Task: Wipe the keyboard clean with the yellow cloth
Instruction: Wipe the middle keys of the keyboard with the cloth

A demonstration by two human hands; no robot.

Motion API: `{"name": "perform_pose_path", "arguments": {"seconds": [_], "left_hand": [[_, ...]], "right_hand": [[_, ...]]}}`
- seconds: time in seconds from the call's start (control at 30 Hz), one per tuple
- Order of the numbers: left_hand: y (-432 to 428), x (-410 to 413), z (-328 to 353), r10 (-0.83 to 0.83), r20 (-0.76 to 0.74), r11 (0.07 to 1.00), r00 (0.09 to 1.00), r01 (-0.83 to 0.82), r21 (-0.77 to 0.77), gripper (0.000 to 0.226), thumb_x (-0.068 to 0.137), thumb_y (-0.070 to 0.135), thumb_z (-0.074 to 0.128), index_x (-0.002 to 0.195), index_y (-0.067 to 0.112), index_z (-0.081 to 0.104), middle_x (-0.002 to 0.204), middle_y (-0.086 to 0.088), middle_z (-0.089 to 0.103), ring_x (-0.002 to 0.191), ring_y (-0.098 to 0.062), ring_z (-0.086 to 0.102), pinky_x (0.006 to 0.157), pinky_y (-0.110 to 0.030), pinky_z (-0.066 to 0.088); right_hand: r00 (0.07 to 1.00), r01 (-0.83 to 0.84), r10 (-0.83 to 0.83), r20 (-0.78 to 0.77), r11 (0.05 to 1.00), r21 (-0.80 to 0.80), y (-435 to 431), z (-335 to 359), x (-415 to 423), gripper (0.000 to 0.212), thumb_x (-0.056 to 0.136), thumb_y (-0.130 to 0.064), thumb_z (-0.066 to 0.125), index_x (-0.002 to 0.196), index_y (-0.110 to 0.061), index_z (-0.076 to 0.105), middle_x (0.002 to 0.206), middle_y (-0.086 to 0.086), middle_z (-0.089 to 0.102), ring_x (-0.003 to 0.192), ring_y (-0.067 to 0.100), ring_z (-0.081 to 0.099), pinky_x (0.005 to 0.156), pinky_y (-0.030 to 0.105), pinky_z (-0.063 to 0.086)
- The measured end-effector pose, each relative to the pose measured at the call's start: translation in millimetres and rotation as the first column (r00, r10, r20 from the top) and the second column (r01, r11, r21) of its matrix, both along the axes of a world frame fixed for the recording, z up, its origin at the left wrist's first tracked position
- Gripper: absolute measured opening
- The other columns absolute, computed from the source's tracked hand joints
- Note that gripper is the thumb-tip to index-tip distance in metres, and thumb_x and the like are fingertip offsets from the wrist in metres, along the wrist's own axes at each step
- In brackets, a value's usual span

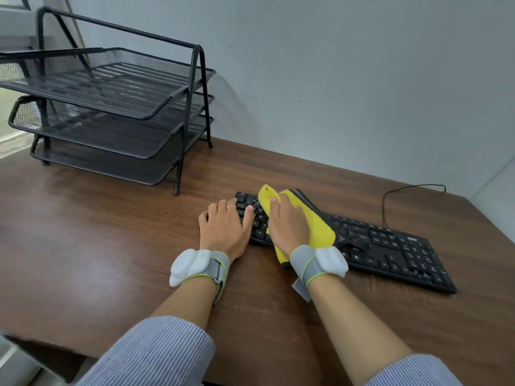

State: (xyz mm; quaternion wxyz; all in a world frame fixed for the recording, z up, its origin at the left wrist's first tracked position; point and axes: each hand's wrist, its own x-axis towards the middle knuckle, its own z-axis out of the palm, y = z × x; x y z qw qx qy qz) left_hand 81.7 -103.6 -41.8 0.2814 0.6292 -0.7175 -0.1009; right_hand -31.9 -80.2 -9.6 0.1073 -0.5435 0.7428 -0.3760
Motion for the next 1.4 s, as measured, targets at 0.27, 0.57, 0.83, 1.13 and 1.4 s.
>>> {"name": "perform_pose_path", "arguments": {"seconds": [0.27,0.57,0.83,1.13,1.4], "left_hand": [[0.5,0.0,0.0,0.006,0.024,1.000,1.000,-0.005,-0.013,0.052,0.096,0.047,0.029,0.136,0.016,0.042,0.133,-0.003,0.049,0.125,-0.024,0.037,0.105,-0.039,0.022],[0.7,0.1,-0.2,0.004,0.024,1.000,1.000,-0.003,-0.011,0.052,0.096,0.048,0.028,0.137,0.017,0.040,0.136,-0.002,0.047,0.126,-0.023,0.036,0.105,-0.039,0.022],[-1.5,-0.1,-3.0,0.014,0.039,0.999,0.999,-0.013,-0.030,0.052,0.096,0.048,0.028,0.136,0.017,0.040,0.133,0.000,0.048,0.124,-0.022,0.037,0.103,-0.037,0.023],[-2.4,-0.2,-4.0,0.007,0.026,0.999,1.000,-0.006,-0.040,0.052,0.096,0.048,0.028,0.136,0.017,0.040,0.132,-0.001,0.049,0.124,-0.022,0.037,0.104,-0.038,0.022],[-2.8,7.4,-0.3,-0.075,-0.048,0.996,0.996,0.077,0.043,0.060,0.093,0.055,0.031,0.140,0.019,0.037,0.142,-0.001,0.043,0.131,-0.023,0.029,0.108,-0.038,0.017]], "right_hand": [[1.000,-0.013,0.014,0.009,0.999,-0.040,-10.1,-1.9,9.6,0.040,0.099,-0.033,0.023,0.119,-0.010,0.049,0.077,0.012,0.061,0.086,0.038,0.054,0.080,0.042,0.043],[0.981,-0.159,0.167,-0.097,0.983,0.093,-22.7,0.7,9.8,0.036,0.099,-0.034,0.023,0.107,-0.010,0.048,0.075,0.010,0.052,0.086,0.037,0.049,0.066,0.039,0.034],[0.962,-0.205,0.219,-0.166,0.974,0.093,-29.3,4.5,10.6,0.026,0.099,-0.029,0.026,0.083,-0.013,0.039,0.071,0.003,0.045,0.075,0.031,0.044,0.068,0.034,0.028],[0.982,-0.158,0.165,-0.093,0.984,0.080,-35.3,2.5,13.3,0.026,0.099,-0.032,0.025,0.086,-0.015,0.039,0.075,0.007,0.050,0.082,0.034,0.050,0.065,0.037,0.033],[0.992,-0.123,0.123,0.004,0.992,-0.018,-8.2,1.6,-11.8,0.033,0.099,-0.034,0.026,0.101,-0.011,0.050,0.059,0.004,0.046,0.059,0.024,0.047,0.055,0.037,0.030]]}}
